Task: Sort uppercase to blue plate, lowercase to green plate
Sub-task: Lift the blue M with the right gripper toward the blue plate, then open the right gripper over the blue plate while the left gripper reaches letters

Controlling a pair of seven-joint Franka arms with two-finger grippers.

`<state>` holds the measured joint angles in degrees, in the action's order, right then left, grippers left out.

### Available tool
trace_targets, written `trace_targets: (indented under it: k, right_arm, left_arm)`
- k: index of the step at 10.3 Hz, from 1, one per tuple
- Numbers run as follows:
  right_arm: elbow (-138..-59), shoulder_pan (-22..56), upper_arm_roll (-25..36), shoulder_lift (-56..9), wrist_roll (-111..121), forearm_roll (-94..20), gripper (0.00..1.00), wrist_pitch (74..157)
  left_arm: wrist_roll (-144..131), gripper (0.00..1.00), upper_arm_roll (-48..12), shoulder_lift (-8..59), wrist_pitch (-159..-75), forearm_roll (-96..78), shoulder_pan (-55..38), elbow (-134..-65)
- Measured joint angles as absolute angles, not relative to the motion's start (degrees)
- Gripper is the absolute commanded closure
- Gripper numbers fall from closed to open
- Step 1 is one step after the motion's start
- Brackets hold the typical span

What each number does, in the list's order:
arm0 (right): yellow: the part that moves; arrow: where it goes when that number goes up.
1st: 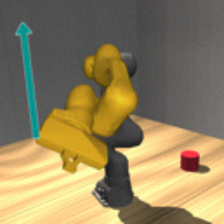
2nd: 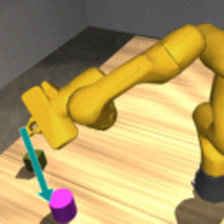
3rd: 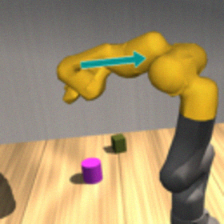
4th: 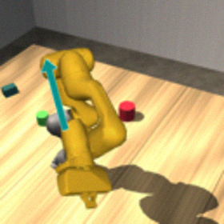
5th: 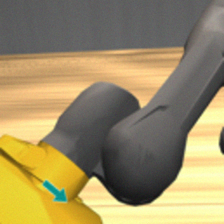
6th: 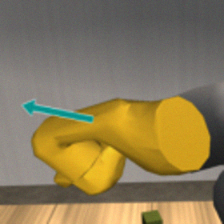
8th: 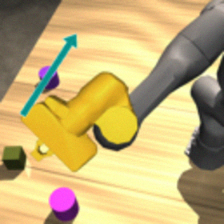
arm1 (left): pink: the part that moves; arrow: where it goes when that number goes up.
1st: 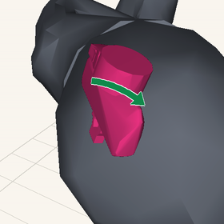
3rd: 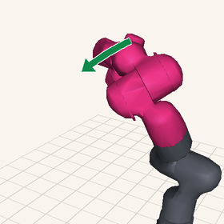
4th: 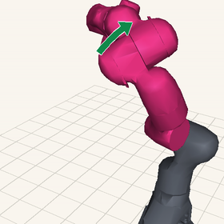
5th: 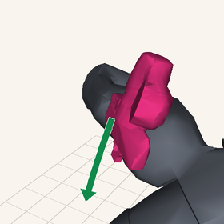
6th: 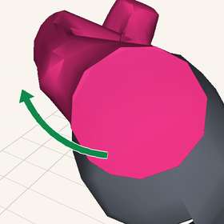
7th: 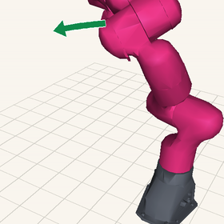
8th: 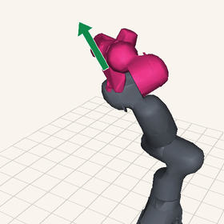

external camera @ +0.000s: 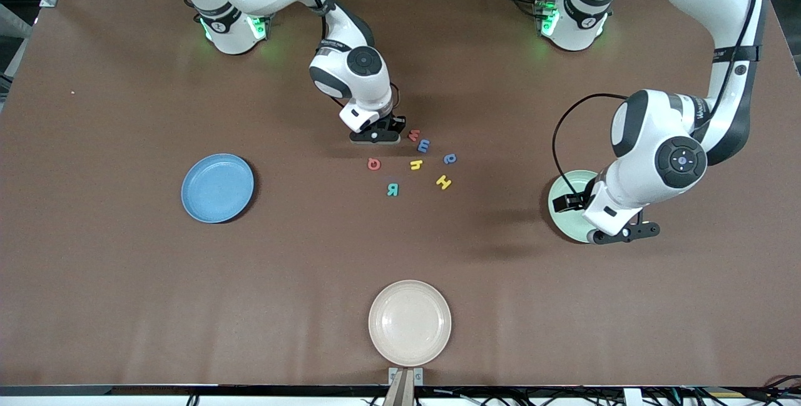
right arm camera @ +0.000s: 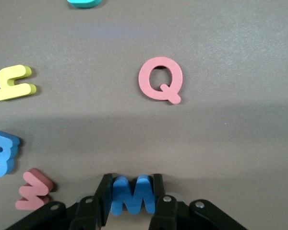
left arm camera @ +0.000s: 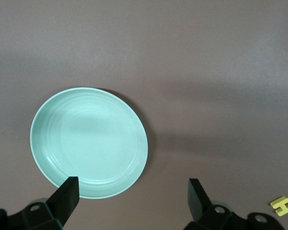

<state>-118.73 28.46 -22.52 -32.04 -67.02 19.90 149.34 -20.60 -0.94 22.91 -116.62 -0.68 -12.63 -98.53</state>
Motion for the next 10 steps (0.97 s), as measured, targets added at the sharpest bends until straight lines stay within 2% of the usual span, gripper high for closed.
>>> trace_targets:
  k: [1, 2, 3, 4, 8, 10]
  right_arm:
    - [-117.7, 28.3, -21.7, -31.4, -61.3, 20.2, 0.79, 144.7]
    - [-115.7, 25.2, -19.6, -28.2, -51.9, 20.1, 0.79, 136.9]
    - [-115.2, 21.0, -19.1, -25.2, -46.4, 20.1, 0.80, 134.1]
    - [-115.4, 19.0, -19.1, -23.5, -44.2, 20.1, 0.79, 133.2]
    - [-116.1, 20.6, -19.3, -23.1, -43.8, 20.0, 0.80, 132.3]
    - [-116.0, 18.8, -19.1, -22.1, -39.9, 20.0, 0.80, 130.5]
  left_arm:
    - [-20.6, 0.00, -0.9, 23.1, -116.9, -0.7, -12.6, -98.6]
    - [-20.9, 0.00, -1.0, 23.2, -117.0, -0.7, -12.7, -98.6]
    - [-22.2, 0.00, -1.0, 23.5, -117.4, -0.7, -13.2, -98.6]
    - [-23.5, 0.00, -1.0, 24.1, -118.0, -0.7, -14.0, -98.6]
    - [-31.1, 0.00, -1.2, 26.9, -120.3, -0.7, -19.7, -98.8]
    - [-36.3, 0.00, -1.2, 29.3, -122.1, 0.9, -23.6, -98.8]
